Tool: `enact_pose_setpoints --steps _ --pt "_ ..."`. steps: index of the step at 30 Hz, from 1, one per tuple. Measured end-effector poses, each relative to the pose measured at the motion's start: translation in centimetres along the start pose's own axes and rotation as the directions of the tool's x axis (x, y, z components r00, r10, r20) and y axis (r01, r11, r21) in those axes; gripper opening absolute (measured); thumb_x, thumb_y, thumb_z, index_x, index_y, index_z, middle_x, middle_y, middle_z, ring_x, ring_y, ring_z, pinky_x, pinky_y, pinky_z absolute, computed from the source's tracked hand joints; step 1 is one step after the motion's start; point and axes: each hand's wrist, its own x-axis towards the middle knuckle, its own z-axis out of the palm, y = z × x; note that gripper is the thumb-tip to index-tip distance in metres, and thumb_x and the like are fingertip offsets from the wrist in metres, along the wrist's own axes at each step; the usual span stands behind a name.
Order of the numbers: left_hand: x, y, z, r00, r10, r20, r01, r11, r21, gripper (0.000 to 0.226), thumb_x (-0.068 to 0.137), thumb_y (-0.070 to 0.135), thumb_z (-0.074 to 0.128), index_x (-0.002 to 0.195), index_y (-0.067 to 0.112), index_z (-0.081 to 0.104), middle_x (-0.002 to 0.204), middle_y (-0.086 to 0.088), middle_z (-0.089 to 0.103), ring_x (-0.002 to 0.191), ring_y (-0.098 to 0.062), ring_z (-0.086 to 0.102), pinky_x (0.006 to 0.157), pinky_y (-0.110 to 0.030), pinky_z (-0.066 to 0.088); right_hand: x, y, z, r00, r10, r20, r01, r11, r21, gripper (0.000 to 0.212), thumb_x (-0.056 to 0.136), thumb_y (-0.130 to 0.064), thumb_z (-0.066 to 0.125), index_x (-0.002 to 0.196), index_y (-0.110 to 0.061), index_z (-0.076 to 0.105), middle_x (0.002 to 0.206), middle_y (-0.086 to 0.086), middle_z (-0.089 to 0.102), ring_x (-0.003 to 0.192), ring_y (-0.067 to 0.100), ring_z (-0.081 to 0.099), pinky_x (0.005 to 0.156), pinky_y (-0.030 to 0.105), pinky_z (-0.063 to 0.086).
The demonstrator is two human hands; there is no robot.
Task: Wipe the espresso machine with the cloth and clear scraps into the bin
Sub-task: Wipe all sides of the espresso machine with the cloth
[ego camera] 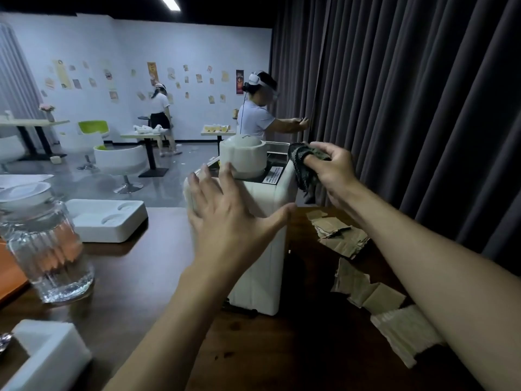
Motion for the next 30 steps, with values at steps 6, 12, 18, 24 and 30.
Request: enact_pose_setpoints --steps 6,12,18,24,30 --pt "-0.1 1.3 1.1 0.998 -0.057 -0.035 0.057 0.998 0.010 0.121 0.062 0.076 0.064 0.153 0.020 0.006 0.162 -0.005 -0.001 0.149 -0.024 -0.020 0.116 -0.065 0.007 2.6 0.5 0.7 0.979 0.130 0.157 -0.159 0.970 0.186 0.013 0.093 -0.002 0.058 0.103 -0.007 0.065 0.089 0.012 0.068 0.075 0.019 0.066 0.067 0.030 0.058" --pt "0.1 1.3 1.1 0.992 -0.031 -0.122 0.024 0.998 -0.054 0.120 0.048 0.078 0.049 0.148 0.018 0.021 0.158 -0.006 0.019 0.151 -0.025 -0.008 0.118 -0.058 0.008 2.4 0.8 0.5 0.955 0.185 0.233 -0.237 0.946 0.221 0.017 0.091 -0.009 0.062 0.103 -0.020 0.066 0.093 0.008 0.070 0.084 0.022 0.066 0.068 0.029 0.052" --pt "0.8 -0.4 0.0 0.996 0.011 -0.088 -0.020 0.994 -0.105 0.115 0.052 0.074 0.057 0.147 0.018 0.026 0.152 -0.005 0.032 0.151 -0.027 0.000 0.118 -0.060 0.017 1.0 1.1 0.8 0.973 0.139 0.184 -0.179 0.959 0.220 0.016 0.086 -0.013 0.070 0.099 -0.023 0.068 0.090 0.004 0.069 0.084 0.025 0.061 0.069 0.033 0.043" --pt "2.4 -4.1 -1.8 0.993 0.118 0.016 -0.112 0.969 -0.218 0.101 0.057 0.061 0.073 0.142 0.028 0.030 0.128 0.006 0.039 0.136 -0.030 0.031 0.114 -0.051 0.033 -2.2 0.3 0.8 0.993 0.043 0.113 -0.067 0.974 0.214 0.022 0.086 -0.006 0.069 0.098 -0.024 0.067 0.092 0.003 0.071 0.080 0.015 0.067 0.055 0.019 0.052" --pt "3.6 -7.2 -4.3 0.980 0.164 0.111 -0.127 0.950 -0.287 0.104 0.060 0.062 0.075 0.151 0.038 0.030 0.161 0.004 0.026 0.150 -0.005 0.014 0.120 -0.050 0.026 -5.3 0.0 1.3 0.997 0.009 -0.075 0.006 0.981 0.193 0.023 0.082 0.001 0.070 0.098 -0.015 0.068 0.095 0.012 0.072 0.092 0.026 0.070 0.084 0.039 0.058"
